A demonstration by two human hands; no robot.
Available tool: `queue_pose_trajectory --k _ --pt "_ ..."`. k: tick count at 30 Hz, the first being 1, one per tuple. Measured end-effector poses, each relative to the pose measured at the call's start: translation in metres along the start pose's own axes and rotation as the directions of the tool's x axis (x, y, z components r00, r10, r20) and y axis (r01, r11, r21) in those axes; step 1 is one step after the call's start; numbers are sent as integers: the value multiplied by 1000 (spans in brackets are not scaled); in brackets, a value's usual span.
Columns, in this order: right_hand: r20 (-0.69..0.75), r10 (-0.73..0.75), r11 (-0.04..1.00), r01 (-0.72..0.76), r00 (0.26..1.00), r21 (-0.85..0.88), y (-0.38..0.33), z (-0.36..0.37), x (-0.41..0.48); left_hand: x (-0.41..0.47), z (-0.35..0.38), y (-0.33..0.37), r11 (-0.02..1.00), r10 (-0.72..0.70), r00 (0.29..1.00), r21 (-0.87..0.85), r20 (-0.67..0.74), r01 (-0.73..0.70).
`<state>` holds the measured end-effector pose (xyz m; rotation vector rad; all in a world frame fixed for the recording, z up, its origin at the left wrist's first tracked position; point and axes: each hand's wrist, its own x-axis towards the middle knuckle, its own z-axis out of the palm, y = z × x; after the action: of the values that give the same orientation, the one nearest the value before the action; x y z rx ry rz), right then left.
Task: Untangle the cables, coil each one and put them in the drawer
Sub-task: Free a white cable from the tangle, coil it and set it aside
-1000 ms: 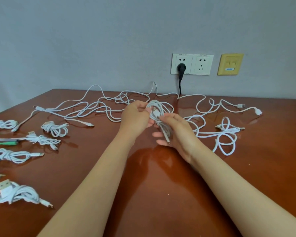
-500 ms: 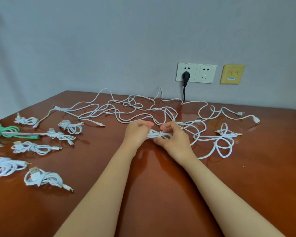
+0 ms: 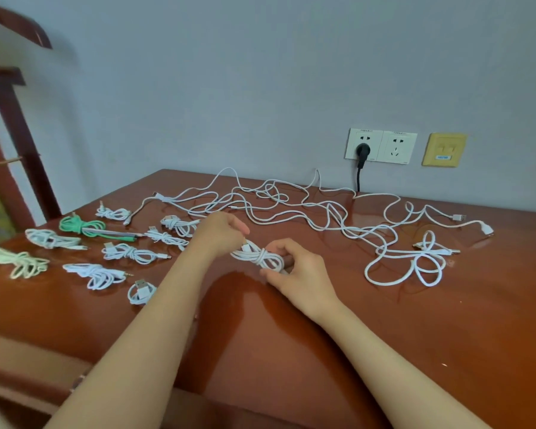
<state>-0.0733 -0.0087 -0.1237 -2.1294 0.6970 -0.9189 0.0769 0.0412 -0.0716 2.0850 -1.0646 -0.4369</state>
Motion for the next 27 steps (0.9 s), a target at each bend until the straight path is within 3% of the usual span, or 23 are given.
queue_pose_trajectory --k 4,13,16,20,27 --pt "42 3 1000 -4 999 21 -15 24 0 -8 -27 -8 986 -66 998 149 -22 69" --pt "256 -82 977 128 963 -169 -32 62 6 -9 -51 -39 892 -221 975 404 5 200" --pt "286 -44 994 71 957 -87 -30 59 6 -8 -46 -38 891 -192 981 416 -19 183" --pt "218 26 996 -43 976 72 -30 51 8 -6 -38 -25 900 -96 990 416 -105 132" --pt "37 110 993 -109 993 -42 -7 18 15 2 0 9 936 25 997 352 -68 1"
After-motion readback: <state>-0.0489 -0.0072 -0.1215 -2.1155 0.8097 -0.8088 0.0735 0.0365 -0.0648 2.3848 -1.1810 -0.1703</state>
